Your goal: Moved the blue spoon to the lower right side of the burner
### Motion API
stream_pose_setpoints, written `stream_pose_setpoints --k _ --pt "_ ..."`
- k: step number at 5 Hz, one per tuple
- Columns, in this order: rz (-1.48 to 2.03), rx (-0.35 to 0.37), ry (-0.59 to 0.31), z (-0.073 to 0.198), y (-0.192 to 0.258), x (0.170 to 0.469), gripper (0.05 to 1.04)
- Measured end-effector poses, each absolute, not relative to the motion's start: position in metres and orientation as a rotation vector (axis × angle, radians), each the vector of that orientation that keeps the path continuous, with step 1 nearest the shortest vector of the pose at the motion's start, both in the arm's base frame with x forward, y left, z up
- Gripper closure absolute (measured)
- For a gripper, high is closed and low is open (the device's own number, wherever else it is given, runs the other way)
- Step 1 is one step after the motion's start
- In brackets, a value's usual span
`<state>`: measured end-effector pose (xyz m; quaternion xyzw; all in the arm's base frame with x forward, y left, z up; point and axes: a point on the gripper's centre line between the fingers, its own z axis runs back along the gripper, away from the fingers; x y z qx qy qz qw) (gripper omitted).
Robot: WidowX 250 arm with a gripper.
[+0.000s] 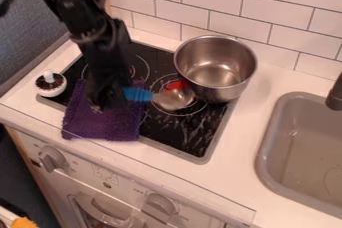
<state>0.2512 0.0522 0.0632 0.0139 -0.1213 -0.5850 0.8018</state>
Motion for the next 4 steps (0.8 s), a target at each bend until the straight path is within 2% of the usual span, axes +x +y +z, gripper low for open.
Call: stream_pose_setpoints --k 2,3,4 --pt "-1.262 0.041 -0.171 0.032 0.046 0.255 0.668" --pt "-1.236 0.044 -0.170 0.032 0.045 0.257 0.594" --pt "-1.144 0.105 -0.182 0.033 0.048 0.260 0.269"
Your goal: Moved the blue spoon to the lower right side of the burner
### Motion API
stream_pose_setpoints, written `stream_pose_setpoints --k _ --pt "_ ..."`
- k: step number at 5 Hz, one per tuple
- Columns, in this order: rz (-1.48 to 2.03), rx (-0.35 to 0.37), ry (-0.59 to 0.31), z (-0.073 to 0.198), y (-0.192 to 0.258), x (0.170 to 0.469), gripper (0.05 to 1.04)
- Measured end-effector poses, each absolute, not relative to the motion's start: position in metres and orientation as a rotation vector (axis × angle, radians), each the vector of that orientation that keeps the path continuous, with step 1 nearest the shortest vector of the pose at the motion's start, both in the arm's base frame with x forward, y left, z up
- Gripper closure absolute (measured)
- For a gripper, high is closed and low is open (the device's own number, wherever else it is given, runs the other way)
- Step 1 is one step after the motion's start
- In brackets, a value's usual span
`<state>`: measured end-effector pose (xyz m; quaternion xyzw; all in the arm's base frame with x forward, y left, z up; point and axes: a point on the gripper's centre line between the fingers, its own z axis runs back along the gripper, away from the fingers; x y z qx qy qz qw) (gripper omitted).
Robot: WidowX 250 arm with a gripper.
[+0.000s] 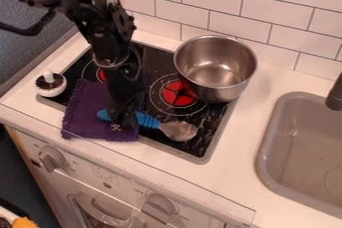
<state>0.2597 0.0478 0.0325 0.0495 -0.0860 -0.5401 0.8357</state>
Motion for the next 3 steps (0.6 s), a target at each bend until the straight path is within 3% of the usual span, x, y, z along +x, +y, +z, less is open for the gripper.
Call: stream_pose_setpoints --k 1,3 --pt "-1.123 0.124 -0.169 0.033 0.051 0.260 0.079" --pt "-1.128 0.121 -0.180 0.048 0.049 0.256 0.083"
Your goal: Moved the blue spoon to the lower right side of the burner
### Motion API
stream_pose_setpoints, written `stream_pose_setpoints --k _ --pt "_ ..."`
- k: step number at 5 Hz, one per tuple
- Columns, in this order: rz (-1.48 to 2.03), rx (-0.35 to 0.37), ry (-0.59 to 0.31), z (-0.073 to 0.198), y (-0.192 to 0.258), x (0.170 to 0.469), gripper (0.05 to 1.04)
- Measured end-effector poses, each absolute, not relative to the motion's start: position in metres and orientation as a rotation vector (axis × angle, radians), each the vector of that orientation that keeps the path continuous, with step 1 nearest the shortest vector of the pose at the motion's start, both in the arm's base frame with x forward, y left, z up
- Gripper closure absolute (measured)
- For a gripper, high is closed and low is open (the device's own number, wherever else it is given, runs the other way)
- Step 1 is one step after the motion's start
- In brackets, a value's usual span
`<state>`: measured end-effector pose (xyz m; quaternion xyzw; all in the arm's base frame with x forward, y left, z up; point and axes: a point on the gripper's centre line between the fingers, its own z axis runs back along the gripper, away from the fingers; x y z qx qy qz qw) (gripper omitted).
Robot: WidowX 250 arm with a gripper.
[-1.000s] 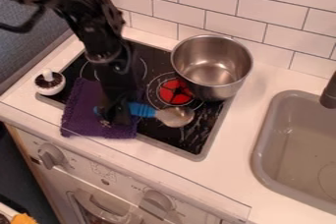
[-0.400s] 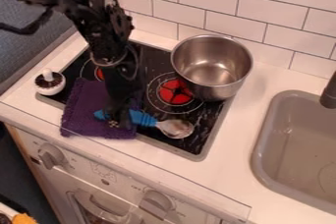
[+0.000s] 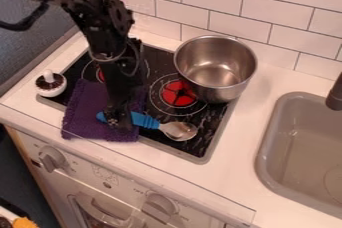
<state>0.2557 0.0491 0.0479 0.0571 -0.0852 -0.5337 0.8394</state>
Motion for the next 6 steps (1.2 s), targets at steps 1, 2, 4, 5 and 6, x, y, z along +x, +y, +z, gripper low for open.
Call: stream_pose_setpoints --k 1,2,4,5,6 --pt "-1.114 0.095 -0.227 0.078 0.057 0.259 0.083" --pt "-1.093 0.067 -0.254 0.104 0.062 0.261 0.083" --pt "-1.040 0.045 -0.270 0.115 0.069 0.260 0.083" --pt "-1.039 0.045 -0.270 0.115 0.070 0.260 0.083" --pt "-1.039 0.046 -0.271 0.116 0.070 0.260 0.083"
